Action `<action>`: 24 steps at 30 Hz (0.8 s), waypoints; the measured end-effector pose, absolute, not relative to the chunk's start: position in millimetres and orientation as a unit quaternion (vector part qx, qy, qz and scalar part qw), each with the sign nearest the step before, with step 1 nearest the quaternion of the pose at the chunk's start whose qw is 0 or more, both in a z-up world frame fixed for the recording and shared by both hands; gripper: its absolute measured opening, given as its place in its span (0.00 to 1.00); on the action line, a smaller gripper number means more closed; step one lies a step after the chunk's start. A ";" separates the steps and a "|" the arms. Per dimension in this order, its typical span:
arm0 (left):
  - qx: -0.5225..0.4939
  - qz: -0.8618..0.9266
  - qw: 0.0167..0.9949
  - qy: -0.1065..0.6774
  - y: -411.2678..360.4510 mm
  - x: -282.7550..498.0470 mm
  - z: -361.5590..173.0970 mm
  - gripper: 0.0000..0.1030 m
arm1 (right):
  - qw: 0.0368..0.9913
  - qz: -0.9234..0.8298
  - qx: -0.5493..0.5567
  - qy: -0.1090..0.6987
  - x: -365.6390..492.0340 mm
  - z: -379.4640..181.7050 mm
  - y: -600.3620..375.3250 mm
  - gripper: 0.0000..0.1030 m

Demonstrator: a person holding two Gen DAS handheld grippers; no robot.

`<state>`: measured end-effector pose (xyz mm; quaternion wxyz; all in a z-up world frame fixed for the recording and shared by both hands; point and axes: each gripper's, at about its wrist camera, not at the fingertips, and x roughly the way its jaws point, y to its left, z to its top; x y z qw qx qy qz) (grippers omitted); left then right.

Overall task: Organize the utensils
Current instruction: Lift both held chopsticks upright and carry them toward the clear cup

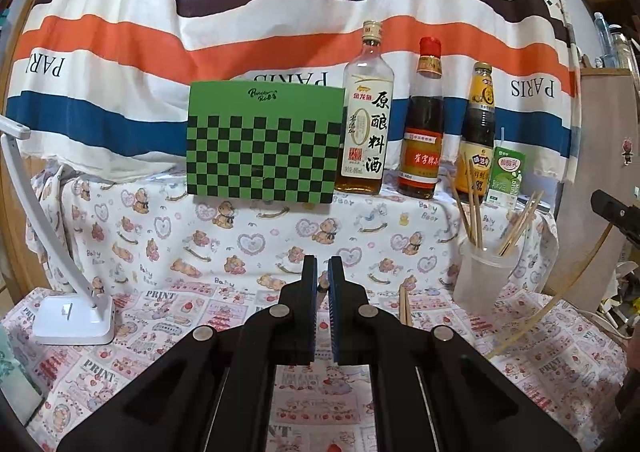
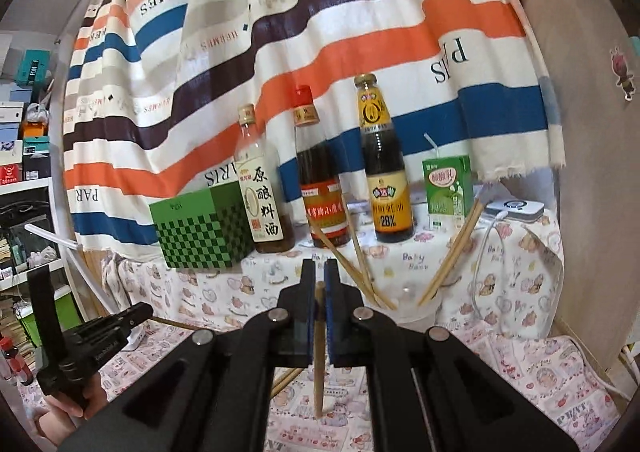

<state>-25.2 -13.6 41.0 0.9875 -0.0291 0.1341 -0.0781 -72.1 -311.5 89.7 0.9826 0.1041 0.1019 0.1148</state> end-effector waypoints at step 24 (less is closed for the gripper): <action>-0.051 -0.107 0.987 0.105 -5.4 -37.3 54.8 0.04 | 0.964 0.149 0.145 0.166 -41.5 63.2 -310.7 0.05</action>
